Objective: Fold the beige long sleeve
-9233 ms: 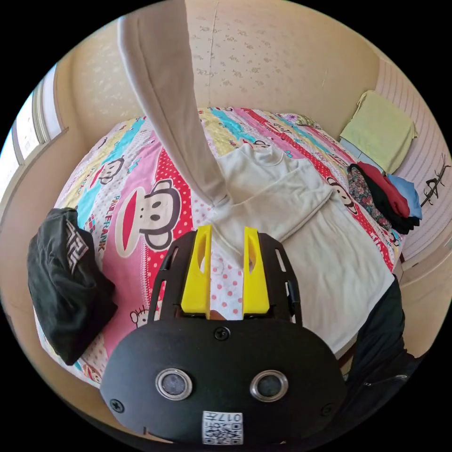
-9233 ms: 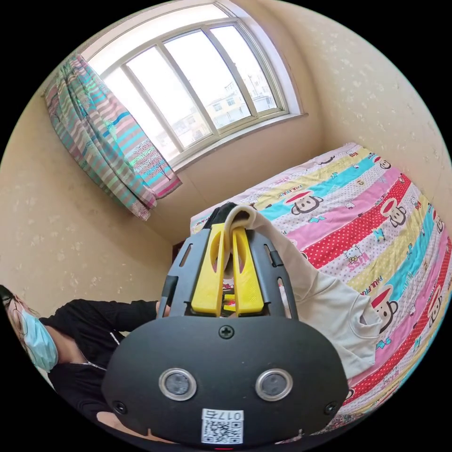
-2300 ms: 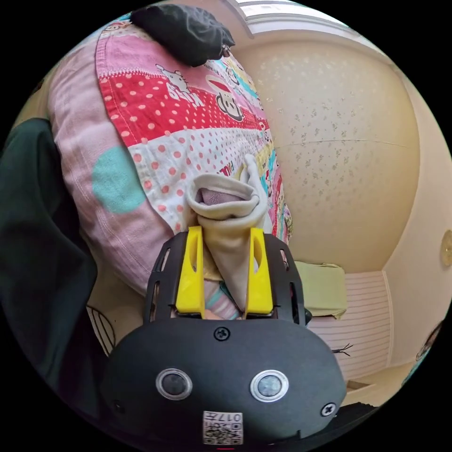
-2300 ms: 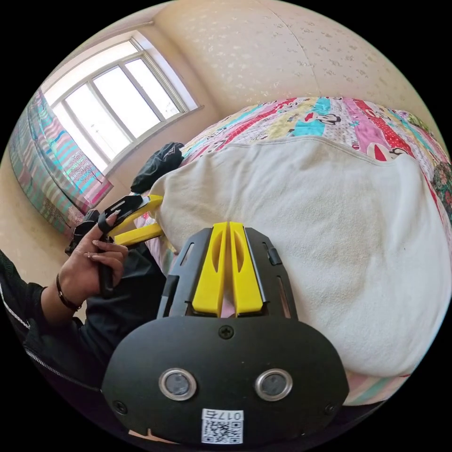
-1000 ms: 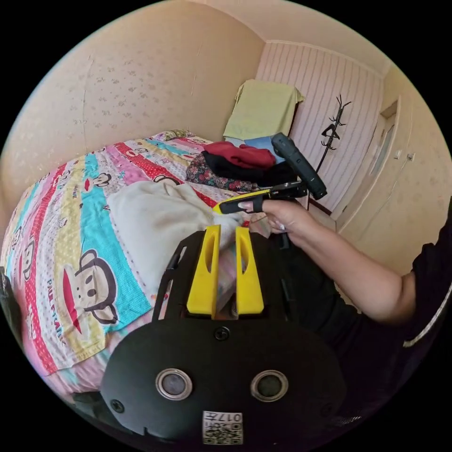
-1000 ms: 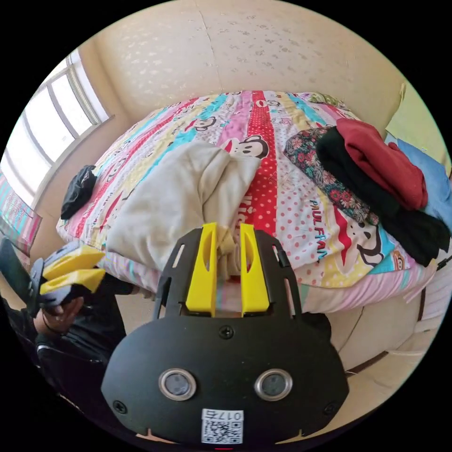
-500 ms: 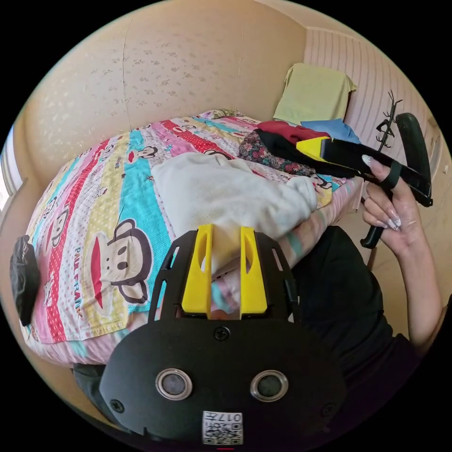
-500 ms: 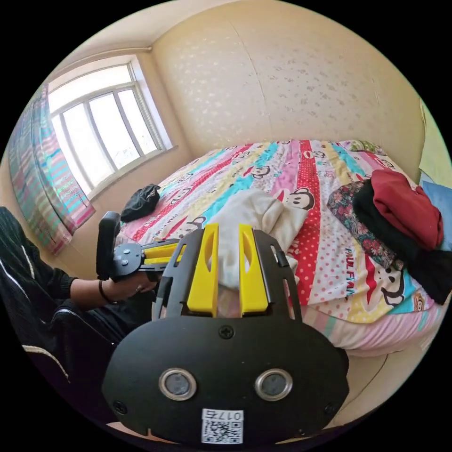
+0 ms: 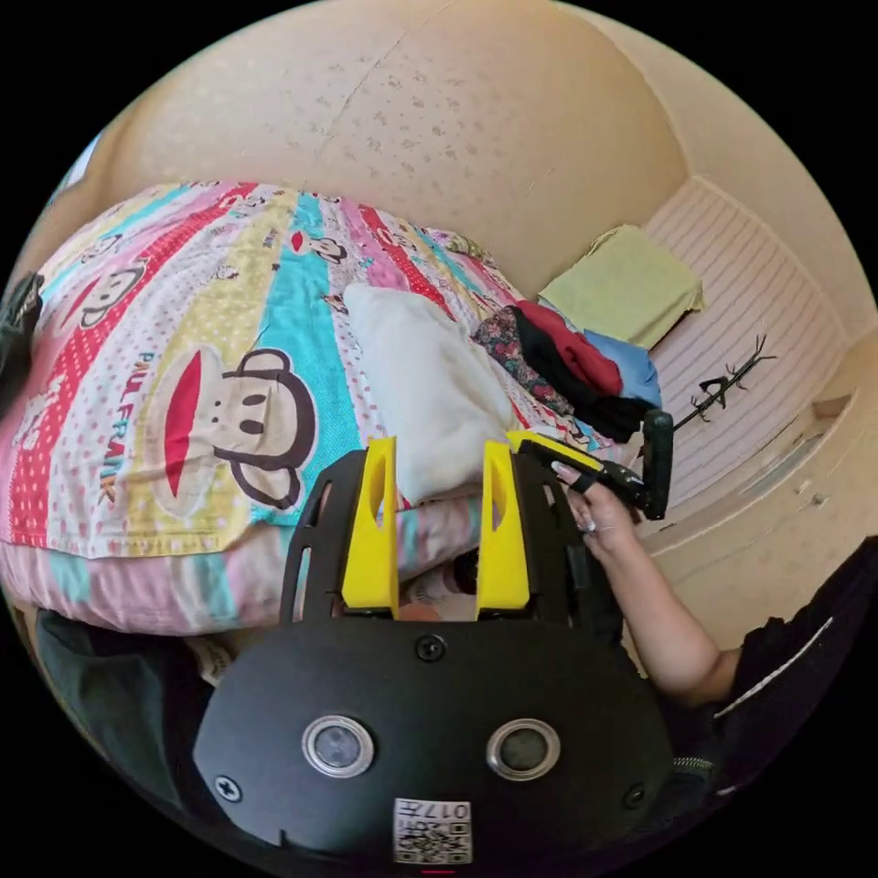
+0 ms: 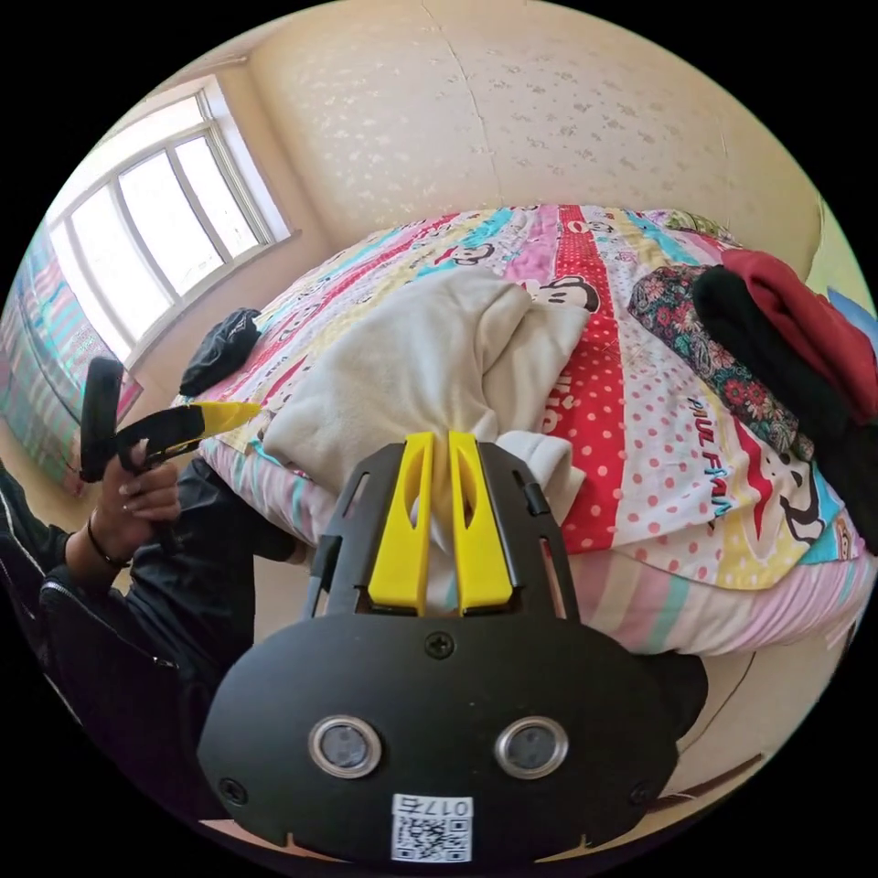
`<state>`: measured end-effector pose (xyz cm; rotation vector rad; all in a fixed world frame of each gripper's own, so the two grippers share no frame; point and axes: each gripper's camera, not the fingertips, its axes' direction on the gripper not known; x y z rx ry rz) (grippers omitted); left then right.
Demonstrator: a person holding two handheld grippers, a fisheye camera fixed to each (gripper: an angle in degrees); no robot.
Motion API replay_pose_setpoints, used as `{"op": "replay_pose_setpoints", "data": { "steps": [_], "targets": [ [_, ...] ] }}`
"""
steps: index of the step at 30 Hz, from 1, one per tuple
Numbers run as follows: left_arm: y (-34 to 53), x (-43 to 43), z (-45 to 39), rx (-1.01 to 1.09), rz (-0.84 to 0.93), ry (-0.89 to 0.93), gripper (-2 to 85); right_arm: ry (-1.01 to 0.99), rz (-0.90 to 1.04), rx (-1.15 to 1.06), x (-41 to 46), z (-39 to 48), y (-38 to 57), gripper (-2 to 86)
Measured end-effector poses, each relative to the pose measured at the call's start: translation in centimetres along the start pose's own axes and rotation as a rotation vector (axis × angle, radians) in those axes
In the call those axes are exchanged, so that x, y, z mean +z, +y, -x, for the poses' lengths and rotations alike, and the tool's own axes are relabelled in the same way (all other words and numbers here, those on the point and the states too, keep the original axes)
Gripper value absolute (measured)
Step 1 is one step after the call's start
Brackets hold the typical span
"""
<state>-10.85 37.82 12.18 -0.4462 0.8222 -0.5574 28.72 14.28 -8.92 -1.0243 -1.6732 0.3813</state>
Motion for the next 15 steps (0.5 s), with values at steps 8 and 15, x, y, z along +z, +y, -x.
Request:
{"op": "replay_pose_setpoints", "data": {
  "steps": [8, 15],
  "targets": [
    [-3.3, -0.5, 2.6, -0.131, 0.072, 0.127, 16.3, -0.237, -0.036, 0.115, -4.2, -8.1, -1.8, 2.2],
    [-6.4, 0.1, 1.0, -0.110, 0.148, 0.108, 16.8, -0.267, -0.092, 0.139, -8.3, -12.9, -2.9, 1.8]
  ]
}}
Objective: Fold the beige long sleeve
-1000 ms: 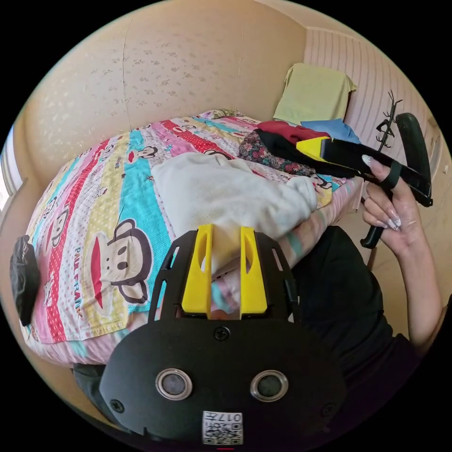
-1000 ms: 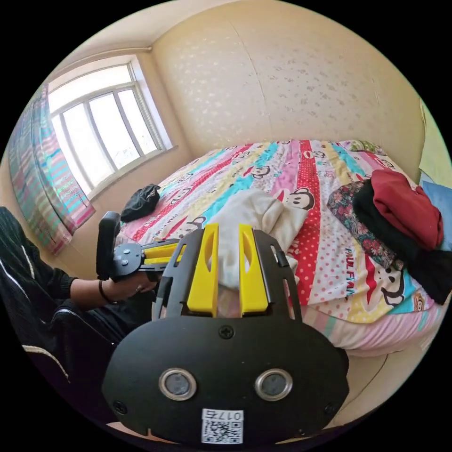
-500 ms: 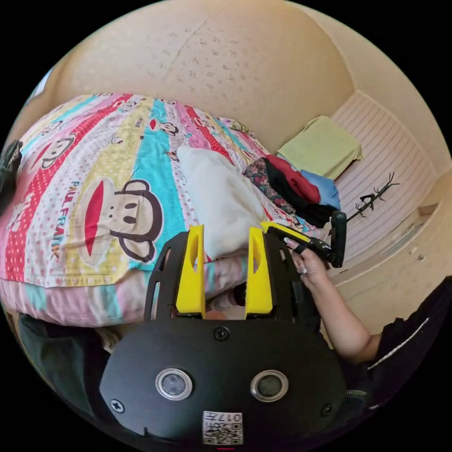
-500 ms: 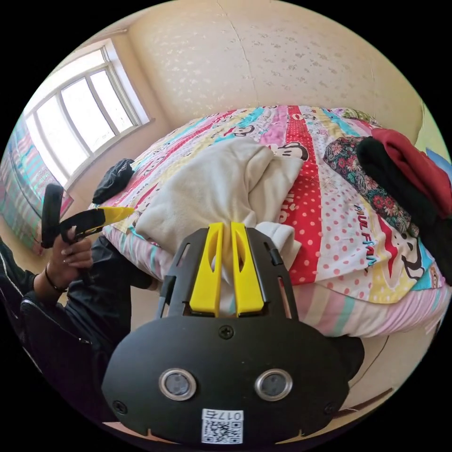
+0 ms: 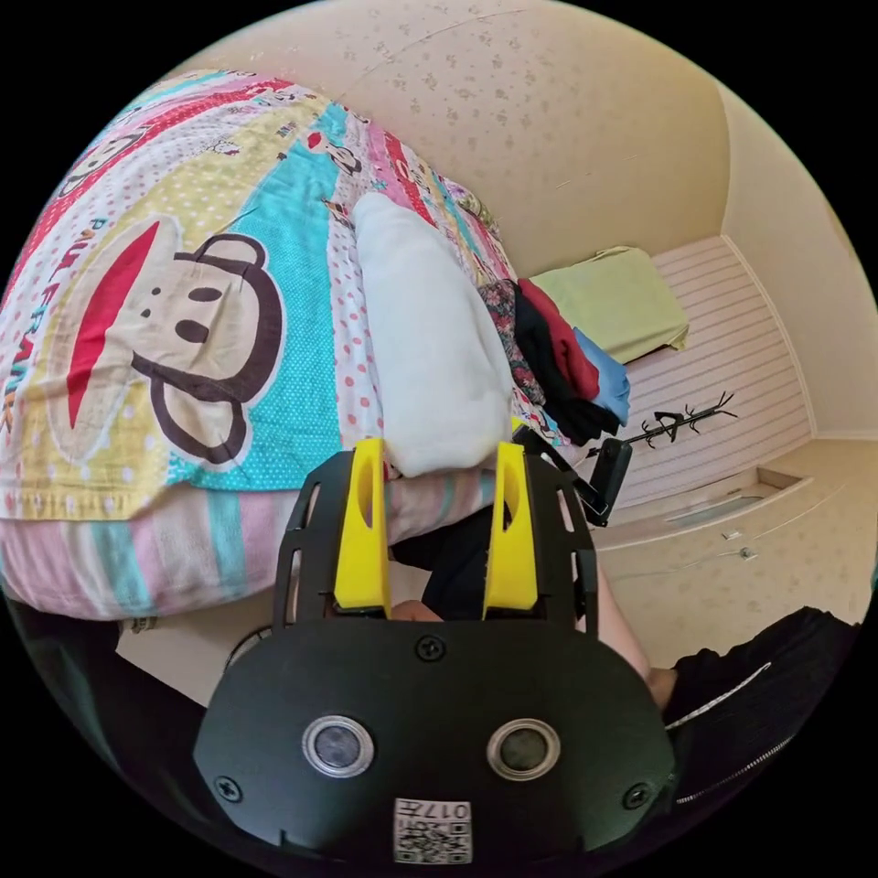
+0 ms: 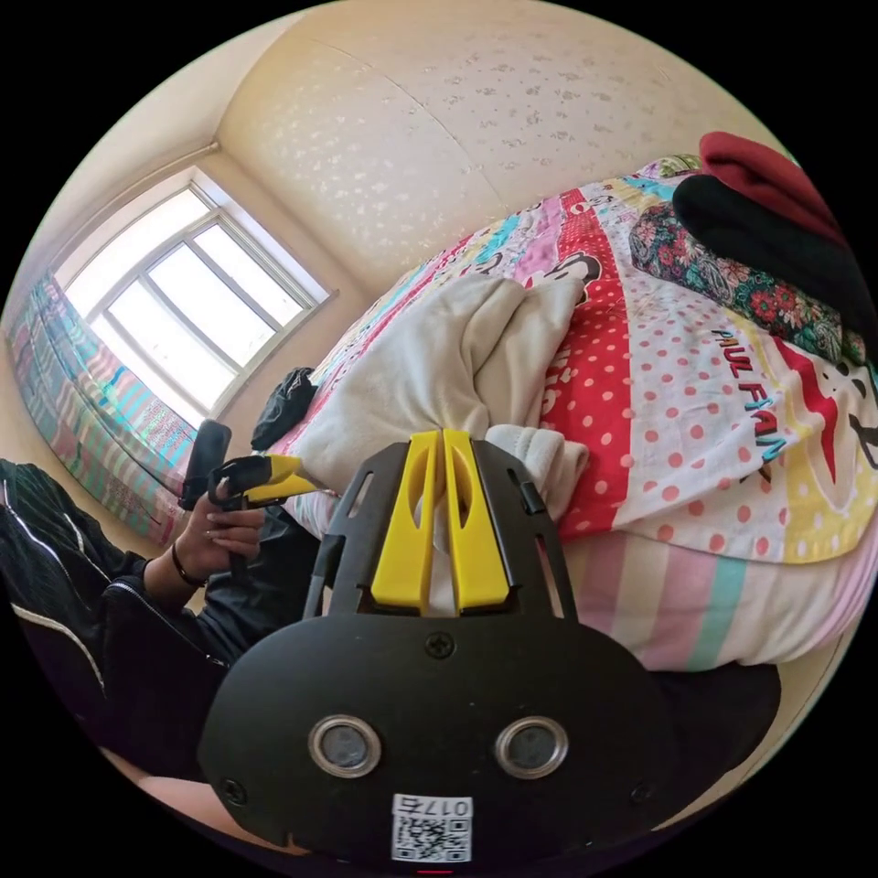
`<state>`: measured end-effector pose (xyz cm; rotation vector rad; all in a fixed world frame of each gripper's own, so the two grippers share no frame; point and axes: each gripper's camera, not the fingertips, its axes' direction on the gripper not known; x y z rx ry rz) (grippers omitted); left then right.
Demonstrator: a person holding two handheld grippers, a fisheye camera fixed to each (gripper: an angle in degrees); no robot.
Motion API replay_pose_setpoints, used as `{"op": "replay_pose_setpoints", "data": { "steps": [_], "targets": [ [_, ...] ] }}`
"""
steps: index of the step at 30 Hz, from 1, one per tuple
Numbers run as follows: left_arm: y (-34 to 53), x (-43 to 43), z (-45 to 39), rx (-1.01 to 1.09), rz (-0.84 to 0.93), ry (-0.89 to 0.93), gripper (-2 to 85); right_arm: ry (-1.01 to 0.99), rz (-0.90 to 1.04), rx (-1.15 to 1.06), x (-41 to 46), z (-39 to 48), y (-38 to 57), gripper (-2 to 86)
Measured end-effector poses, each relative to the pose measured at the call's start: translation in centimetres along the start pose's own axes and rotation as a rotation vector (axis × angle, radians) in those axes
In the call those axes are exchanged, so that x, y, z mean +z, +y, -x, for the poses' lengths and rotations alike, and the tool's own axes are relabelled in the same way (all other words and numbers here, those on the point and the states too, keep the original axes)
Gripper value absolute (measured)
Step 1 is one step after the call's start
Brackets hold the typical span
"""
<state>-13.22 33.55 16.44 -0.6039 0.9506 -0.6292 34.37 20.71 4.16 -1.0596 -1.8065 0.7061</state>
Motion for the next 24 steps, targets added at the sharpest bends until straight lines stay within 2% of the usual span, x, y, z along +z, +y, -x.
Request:
{"op": "replay_pose_setpoints", "data": {
  "steps": [3, 7, 12, 14, 17, 20, 24],
  "targets": [
    [-1.0, -0.5, 0.4, -0.051, -0.019, 0.056, 16.7, -0.024, -0.011, 0.017, -2.5, -2.1, -1.7, 1.8],
    [-3.8, -1.6, 0.5, -0.106, 0.051, 0.189, 15.7, -0.075, -0.041, 0.081, -7.3, -5.1, -4.7, 2.5],
    [-6.7, -5.0, -1.9, -0.091, 0.029, 0.288, 13.6, -0.455, -0.327, 0.337, -16.8, -9.7, -5.2, 5.2],
    [-7.5, -5.7, -2.8, -0.095, 0.030, 0.310, 13.5, -0.609, -0.402, 0.532, -19.1, -11.4, -4.0, 12.3],
    [-8.4, -6.7, -4.2, -0.058, 0.032, 0.294, 13.5, -0.688, -0.444, 0.716, -20.1, -12.6, -2.2, 20.0],
    [-8.8, -7.7, -4.3, -0.101, 0.012, 0.342, 13.5, -0.723, -0.435, 0.905, -19.0, -14.0, -1.4, 22.7],
    [-9.4, -8.9, -5.3, -0.096, 0.020, 0.336, 13.5, -0.867, -0.434, 0.973, -16.6, -16.7, -3.8, 24.0]
  ]
}}
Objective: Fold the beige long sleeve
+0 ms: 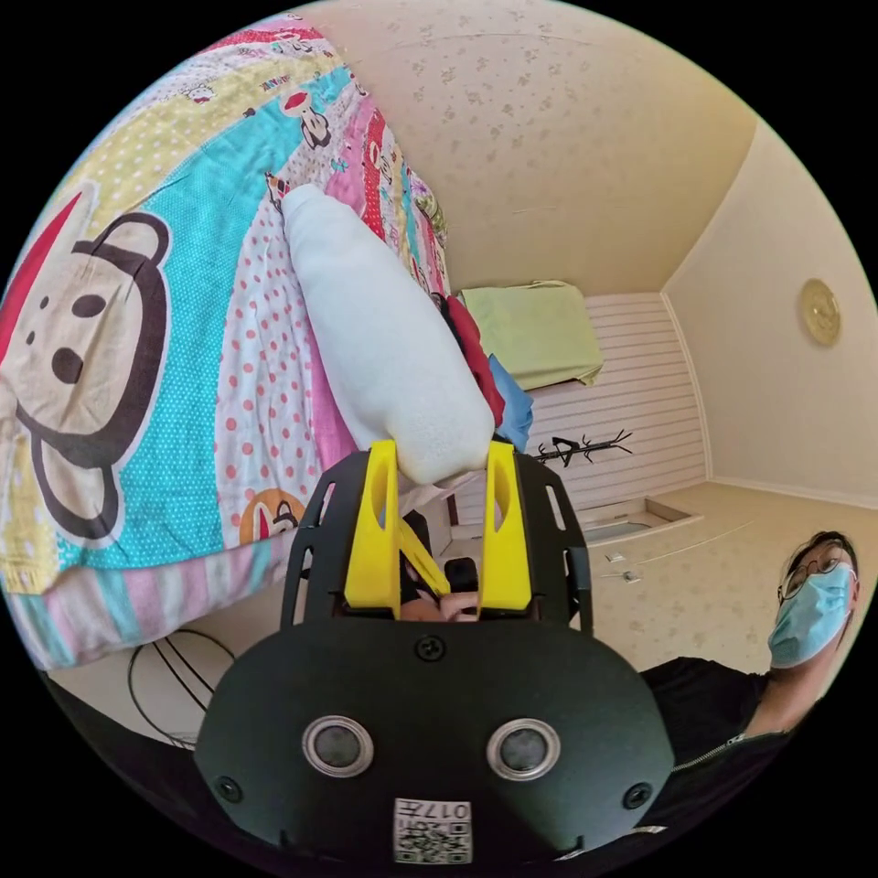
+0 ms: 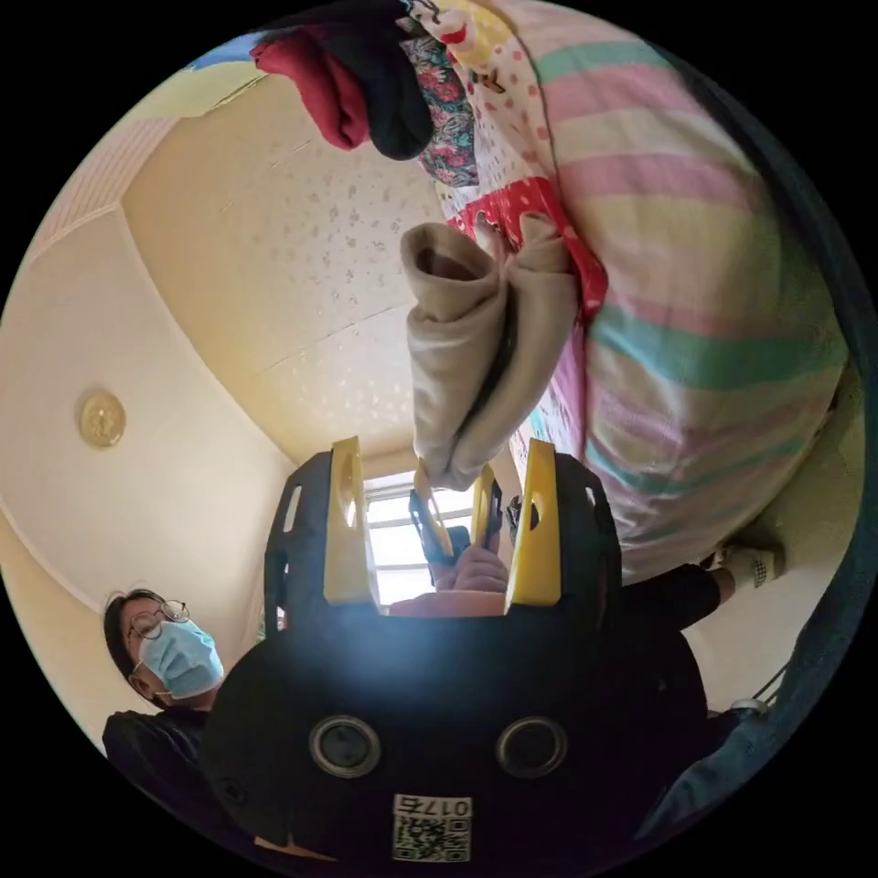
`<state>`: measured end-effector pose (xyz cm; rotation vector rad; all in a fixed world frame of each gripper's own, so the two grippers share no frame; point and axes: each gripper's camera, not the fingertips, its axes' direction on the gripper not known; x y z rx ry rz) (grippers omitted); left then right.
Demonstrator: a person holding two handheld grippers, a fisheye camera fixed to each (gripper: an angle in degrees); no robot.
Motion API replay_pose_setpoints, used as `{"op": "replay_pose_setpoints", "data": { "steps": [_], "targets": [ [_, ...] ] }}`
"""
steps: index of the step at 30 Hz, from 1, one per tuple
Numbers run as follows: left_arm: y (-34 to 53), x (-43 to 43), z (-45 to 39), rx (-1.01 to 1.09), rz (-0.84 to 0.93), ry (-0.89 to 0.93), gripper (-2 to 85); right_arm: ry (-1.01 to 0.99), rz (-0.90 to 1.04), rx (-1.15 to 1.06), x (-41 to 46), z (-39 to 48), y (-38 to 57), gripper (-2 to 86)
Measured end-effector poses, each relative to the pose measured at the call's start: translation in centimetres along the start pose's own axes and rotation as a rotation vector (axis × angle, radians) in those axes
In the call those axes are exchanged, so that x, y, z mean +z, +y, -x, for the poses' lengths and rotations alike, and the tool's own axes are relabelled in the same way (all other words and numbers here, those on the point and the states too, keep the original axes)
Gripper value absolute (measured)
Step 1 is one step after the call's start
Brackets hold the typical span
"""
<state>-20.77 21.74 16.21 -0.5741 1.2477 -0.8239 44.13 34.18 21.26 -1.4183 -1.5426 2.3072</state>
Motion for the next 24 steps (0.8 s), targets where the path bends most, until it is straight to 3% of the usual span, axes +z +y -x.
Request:
{"op": "replay_pose_setpoints", "data": {
  "steps": [7, 11, 16, 19, 22, 24],
  "targets": [
    [0.3, -1.5, -2.3, -0.006, -0.027, -0.045, 13.6, -0.008, -0.069, 0.065, 1.9, 0.7, -8.0, 25.1],
    [1.1, -2.9, -3.4, -0.025, -0.069, -0.122, 14.3, -0.015, -0.020, 0.150, 1.3, -0.9, -10.9, 19.5],
    [3.8, -8.0, -3.6, -0.070, -0.318, -0.127, 16.6, -0.033, -0.031, 0.161, -0.1, -2.5, -11.5, 14.5],
    [3.8, -8.8, -3.5, -0.108, -0.338, -0.128, 18.3, -0.043, -0.020, 0.140, -0.4, -3.2, -11.6, 13.6],
    [2.7, -7.5, -3.4, -0.142, -0.276, -0.060, 18.6, -0.019, 0.010, 0.079, -0.1, -3.1, -10.9, 13.1],
    [2.4, -7.2, -3.0, -0.176, -0.281, 0.102, 17.4, -0.006, 0.022, 0.048, -0.4, -3.0, -10.1, 12.6]
  ]
}}
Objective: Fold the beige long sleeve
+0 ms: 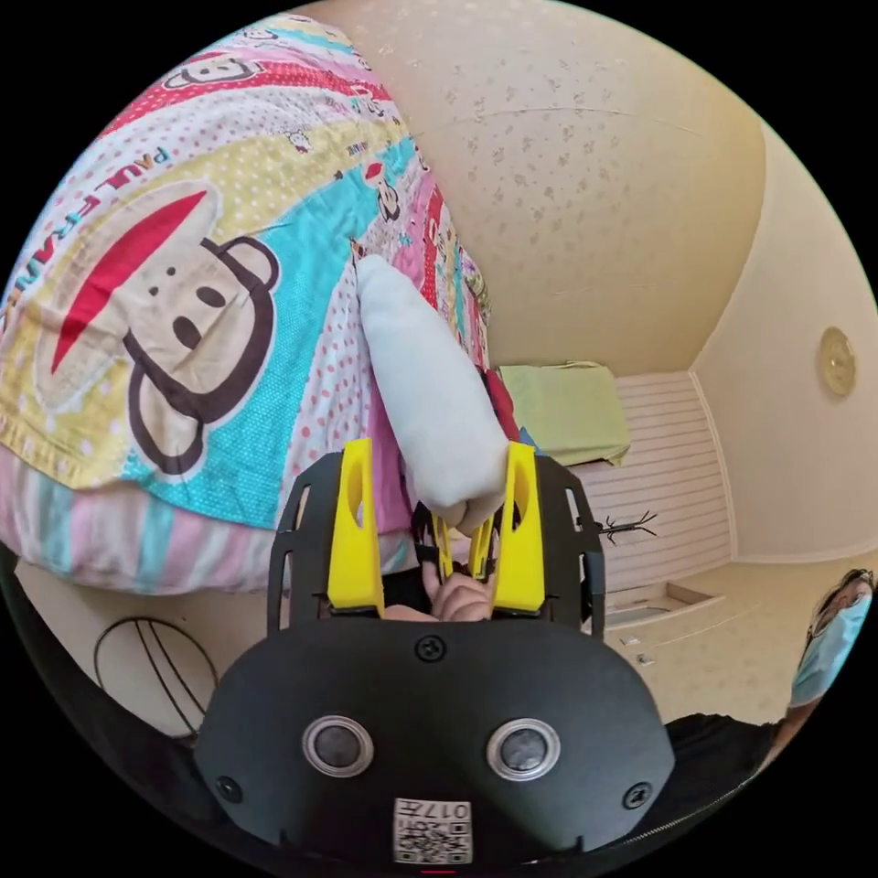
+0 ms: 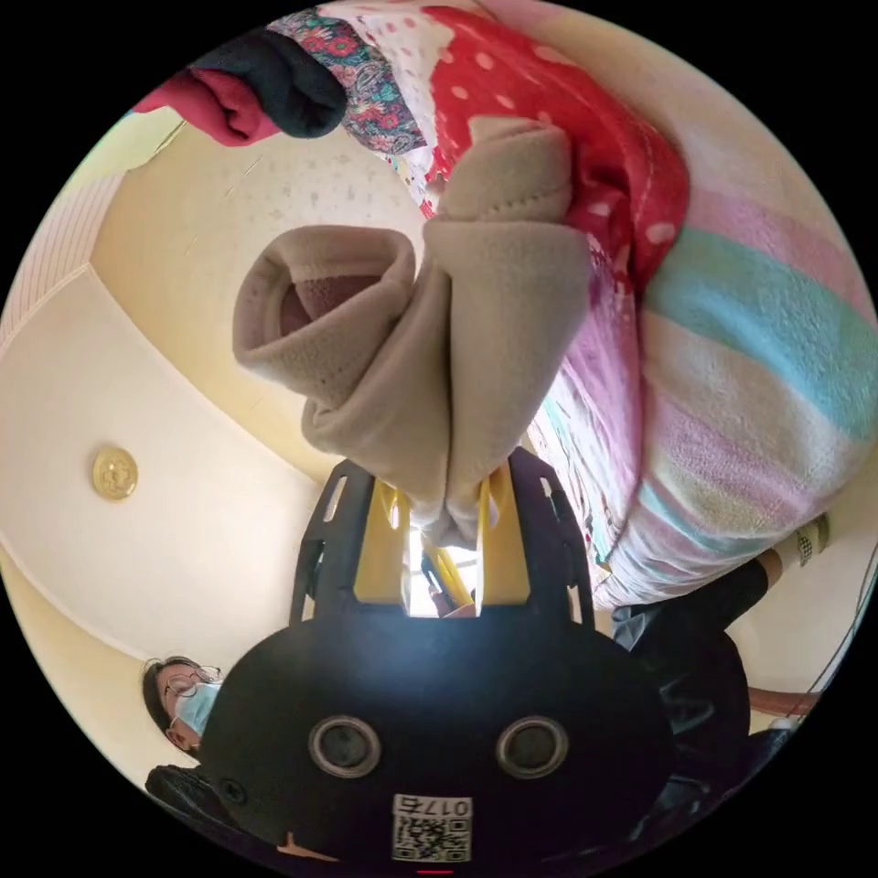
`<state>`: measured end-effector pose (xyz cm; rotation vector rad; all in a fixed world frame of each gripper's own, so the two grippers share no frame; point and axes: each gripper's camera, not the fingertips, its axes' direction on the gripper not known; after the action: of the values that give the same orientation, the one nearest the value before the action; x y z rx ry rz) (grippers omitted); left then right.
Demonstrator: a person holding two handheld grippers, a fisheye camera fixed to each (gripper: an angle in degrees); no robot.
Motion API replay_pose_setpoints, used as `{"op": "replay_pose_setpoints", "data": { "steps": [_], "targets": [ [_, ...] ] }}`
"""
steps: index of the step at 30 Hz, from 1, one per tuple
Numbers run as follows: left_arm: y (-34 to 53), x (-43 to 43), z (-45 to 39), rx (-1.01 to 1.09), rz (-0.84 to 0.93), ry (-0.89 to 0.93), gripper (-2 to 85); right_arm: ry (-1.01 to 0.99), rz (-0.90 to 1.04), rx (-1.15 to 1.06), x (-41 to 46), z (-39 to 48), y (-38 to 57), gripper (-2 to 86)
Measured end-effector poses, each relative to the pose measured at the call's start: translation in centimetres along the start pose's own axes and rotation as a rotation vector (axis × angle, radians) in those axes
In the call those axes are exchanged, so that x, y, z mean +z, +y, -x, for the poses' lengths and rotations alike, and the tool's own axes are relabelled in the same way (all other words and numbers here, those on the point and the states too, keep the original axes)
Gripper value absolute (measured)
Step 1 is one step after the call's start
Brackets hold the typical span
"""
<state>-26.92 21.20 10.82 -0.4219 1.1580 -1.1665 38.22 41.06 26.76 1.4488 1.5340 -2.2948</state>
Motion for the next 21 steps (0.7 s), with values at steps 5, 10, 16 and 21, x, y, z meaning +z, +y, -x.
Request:
{"op": "replay_pose_setpoints", "data": {
  "steps": [5, 10, 16, 21],
  "targets": [
    [0.7, -0.7, -0.5, -0.024, 0.054, 0.159, 14.6, 0.178, 0.130, -0.263, -0.8, 2.7, 3.5, 10.3],
    [0.0, -7.0, -1.8, -0.001, -0.092, 0.328, 13.5, 0.231, 0.366, -0.503, 8.0, 3.7, 7.7, 8.4],
    [-7.3, -22.8, -11.2, 0.357, -0.361, 0.430, 13.4, 0.043, 0.773, -0.649, 33.8, 4.9, 16.2, 8.1],
    [-8.9, -38.5, -18.8, 0.654, -0.530, 0.253, 13.5, -0.144, 0.956, -0.731, 51.5, 1.2, 28.7, 9.1]
  ]
}}
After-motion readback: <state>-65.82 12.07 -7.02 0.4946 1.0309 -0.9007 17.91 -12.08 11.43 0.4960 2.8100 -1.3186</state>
